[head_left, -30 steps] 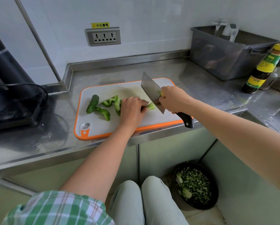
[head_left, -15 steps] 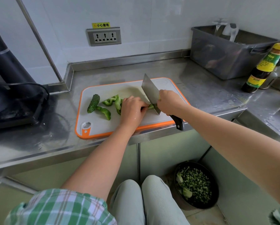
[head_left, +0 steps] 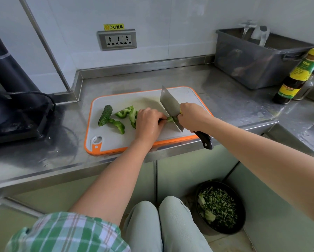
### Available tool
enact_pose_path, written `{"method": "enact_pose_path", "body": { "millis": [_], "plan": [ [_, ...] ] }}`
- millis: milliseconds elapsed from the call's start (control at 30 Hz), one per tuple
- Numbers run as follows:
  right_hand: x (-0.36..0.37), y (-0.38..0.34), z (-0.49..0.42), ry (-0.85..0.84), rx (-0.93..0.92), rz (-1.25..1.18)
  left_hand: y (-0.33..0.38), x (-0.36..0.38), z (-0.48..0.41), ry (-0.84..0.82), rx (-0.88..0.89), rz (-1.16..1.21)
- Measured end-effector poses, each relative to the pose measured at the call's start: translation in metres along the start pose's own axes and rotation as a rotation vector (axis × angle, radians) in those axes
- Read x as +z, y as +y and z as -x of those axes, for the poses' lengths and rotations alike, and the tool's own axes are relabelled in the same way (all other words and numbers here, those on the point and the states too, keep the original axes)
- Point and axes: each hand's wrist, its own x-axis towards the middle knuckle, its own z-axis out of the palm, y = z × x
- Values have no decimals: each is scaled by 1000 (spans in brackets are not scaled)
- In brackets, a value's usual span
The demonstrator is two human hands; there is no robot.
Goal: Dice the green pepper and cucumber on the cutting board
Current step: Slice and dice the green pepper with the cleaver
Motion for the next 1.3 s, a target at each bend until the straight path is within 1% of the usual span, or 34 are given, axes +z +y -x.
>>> {"method": "enact_pose_path", "body": {
  "millis": [133, 200, 300, 433, 667, 833, 933, 1067, 1200, 1300],
  "plan": [
    [1, 7, -3, 67, 23, -98, 0, 1, -1, 3, 7, -14],
    [-5, 7, -3, 70, 7, -114, -1, 1, -1, 13, 3, -17],
    [-15, 2, 1, 34, -13, -73, 0, 2, 0, 18, -6, -8],
    [-12, -5, 6, -35, 4, -36, 1, 0, 0, -6, -10, -31],
    [2, -12, -1, 8, 11, 47, 1, -2, 1, -19, -3, -40],
    [1, -8, -8, 44, 63, -66, 1, -3, 3, 8, -1, -6],
    [-4, -1, -8, 60, 59, -89, 2, -3, 4, 9, -29, -12],
    [-12, 1, 0, 27, 13, -61, 3, -2, 5, 15, -78, 4],
    [-11, -6, 5, -23, -10, -14, 6, -8, 6, 44, -61, 26],
    [-7, -7, 6, -25, -5, -13, 6, -8, 6, 34, -49, 22]
  ]
}}
